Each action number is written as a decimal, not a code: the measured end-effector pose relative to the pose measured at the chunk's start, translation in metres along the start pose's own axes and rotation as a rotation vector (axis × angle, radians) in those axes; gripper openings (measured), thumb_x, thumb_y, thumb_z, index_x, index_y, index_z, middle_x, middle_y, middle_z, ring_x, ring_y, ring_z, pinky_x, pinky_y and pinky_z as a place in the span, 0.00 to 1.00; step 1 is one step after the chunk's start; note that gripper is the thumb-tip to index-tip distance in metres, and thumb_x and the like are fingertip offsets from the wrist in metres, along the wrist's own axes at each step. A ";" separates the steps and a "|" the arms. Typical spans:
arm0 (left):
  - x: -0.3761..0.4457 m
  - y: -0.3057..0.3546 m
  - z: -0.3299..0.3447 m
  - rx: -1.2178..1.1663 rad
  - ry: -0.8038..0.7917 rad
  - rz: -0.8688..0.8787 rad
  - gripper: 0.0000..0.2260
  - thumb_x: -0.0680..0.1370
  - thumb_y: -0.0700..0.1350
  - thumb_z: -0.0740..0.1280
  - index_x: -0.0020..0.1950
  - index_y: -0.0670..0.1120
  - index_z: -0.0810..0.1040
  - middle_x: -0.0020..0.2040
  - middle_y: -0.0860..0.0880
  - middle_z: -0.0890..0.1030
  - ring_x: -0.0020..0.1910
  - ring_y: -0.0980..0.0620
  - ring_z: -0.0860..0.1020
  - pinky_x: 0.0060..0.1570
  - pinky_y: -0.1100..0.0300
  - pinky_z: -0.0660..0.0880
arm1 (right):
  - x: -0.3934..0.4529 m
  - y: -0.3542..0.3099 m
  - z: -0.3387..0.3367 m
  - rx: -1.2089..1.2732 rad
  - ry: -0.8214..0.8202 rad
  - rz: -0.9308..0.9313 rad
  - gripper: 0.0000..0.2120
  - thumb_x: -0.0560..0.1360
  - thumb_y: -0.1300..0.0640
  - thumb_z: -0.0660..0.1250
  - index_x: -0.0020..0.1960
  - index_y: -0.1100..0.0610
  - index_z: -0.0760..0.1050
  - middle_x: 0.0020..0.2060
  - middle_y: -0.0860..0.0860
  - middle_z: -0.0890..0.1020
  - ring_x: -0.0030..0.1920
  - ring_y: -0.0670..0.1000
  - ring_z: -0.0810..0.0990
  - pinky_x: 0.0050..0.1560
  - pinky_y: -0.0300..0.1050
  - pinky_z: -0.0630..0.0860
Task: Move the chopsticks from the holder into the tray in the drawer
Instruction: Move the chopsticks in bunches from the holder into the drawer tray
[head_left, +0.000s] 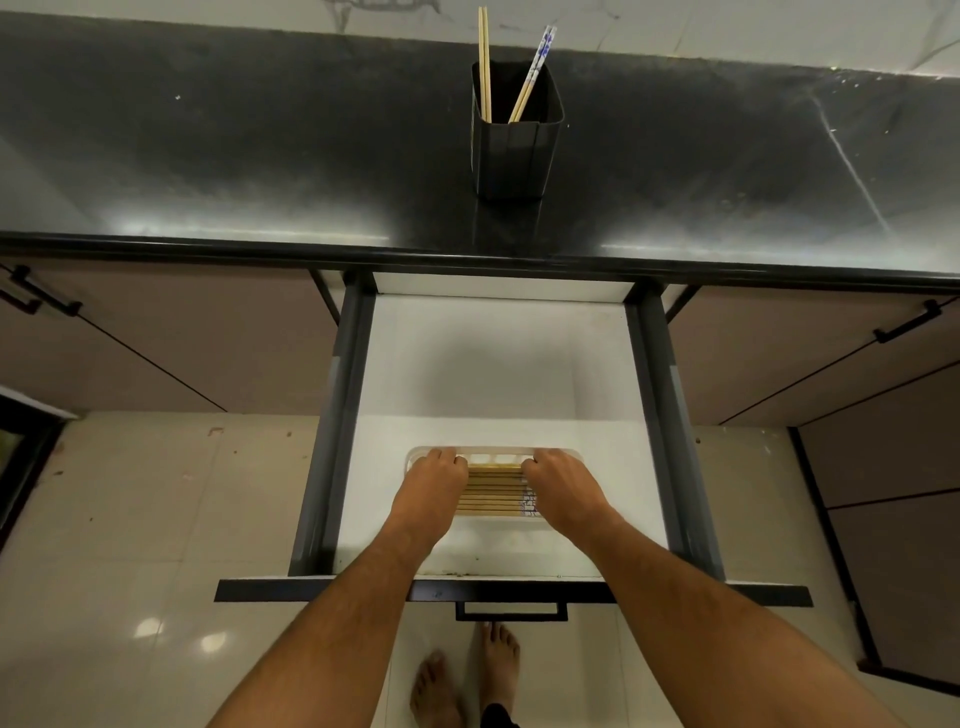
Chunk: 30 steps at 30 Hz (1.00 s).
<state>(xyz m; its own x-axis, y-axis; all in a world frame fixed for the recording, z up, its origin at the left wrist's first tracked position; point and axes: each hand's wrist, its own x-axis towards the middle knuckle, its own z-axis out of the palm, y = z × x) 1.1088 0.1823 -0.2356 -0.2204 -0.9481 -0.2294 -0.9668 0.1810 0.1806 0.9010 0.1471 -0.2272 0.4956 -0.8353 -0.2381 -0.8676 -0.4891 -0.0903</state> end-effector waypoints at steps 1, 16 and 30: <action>-0.001 0.000 0.000 0.000 0.010 0.004 0.22 0.75 0.41 0.75 0.69 0.44 0.75 0.65 0.45 0.78 0.63 0.48 0.77 0.65 0.56 0.75 | -0.001 0.001 -0.001 0.003 0.006 0.001 0.14 0.72 0.68 0.66 0.55 0.59 0.81 0.50 0.56 0.83 0.50 0.58 0.82 0.52 0.51 0.78; -0.009 -0.005 -0.025 -0.637 0.433 -0.631 0.15 0.84 0.44 0.61 0.66 0.39 0.77 0.61 0.42 0.80 0.60 0.45 0.79 0.59 0.52 0.76 | -0.017 0.019 -0.009 0.799 0.373 0.888 0.18 0.83 0.56 0.57 0.34 0.56 0.71 0.31 0.50 0.78 0.33 0.51 0.78 0.29 0.39 0.68; 0.006 -0.009 -0.015 -0.984 0.179 -0.960 0.17 0.85 0.51 0.57 0.47 0.42 0.77 0.44 0.43 0.80 0.44 0.46 0.80 0.47 0.52 0.78 | -0.009 0.018 0.001 1.137 0.212 1.066 0.25 0.84 0.41 0.51 0.39 0.57 0.73 0.38 0.55 0.82 0.38 0.53 0.83 0.34 0.43 0.76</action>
<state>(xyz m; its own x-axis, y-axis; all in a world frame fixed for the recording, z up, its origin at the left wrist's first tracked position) 1.1181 0.1715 -0.2238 0.5641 -0.6288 -0.5353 -0.2242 -0.7405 0.6336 0.8809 0.1460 -0.2271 -0.4287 -0.7253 -0.5387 -0.3352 0.6814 -0.6506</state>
